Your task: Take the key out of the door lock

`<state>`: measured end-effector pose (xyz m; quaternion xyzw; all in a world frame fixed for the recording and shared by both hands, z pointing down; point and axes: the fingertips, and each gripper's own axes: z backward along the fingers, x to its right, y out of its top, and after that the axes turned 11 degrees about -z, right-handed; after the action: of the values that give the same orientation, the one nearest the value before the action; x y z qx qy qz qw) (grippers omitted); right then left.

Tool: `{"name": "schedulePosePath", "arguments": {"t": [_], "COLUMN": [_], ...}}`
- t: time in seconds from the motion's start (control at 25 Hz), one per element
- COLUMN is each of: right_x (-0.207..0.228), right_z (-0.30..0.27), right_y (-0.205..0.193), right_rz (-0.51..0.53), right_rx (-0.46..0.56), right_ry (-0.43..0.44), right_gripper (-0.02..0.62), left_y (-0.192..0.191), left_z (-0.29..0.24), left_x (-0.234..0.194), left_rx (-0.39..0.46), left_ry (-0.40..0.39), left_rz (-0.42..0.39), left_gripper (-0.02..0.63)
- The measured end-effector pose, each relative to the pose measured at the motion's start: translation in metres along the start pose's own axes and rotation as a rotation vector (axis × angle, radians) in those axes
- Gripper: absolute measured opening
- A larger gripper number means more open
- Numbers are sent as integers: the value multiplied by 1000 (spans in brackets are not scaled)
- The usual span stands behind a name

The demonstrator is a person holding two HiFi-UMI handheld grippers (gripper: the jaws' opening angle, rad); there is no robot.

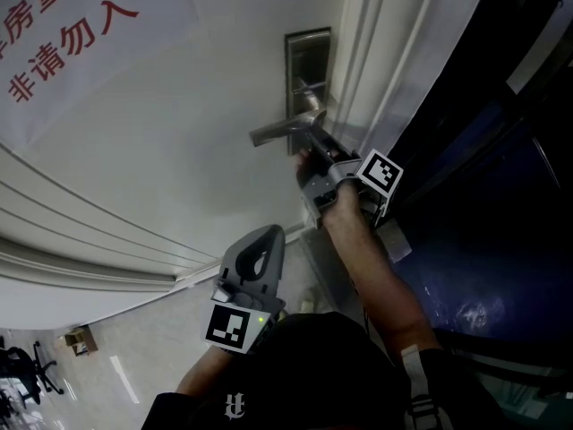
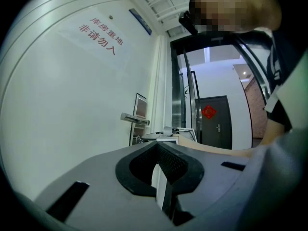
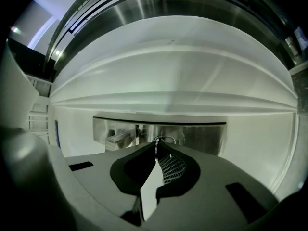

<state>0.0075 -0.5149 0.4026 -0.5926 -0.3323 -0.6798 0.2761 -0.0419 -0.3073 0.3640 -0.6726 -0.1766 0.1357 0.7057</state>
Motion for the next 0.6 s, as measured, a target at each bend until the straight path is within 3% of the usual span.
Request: {"name": "schedulePosePath", "arguments": {"t": [0.6], "right_x": [4], "right_z": [45], "right_y": [-4], "right_rz": [24], "right_rx": [-6], "right_ry": [-10], "right_gripper": [21], "left_y": [-1], "left_z": [3], "left_x": [22], "left_rx": [3], "left_ry": [-80], "left_rz": [1], "left_gripper": [6]}}
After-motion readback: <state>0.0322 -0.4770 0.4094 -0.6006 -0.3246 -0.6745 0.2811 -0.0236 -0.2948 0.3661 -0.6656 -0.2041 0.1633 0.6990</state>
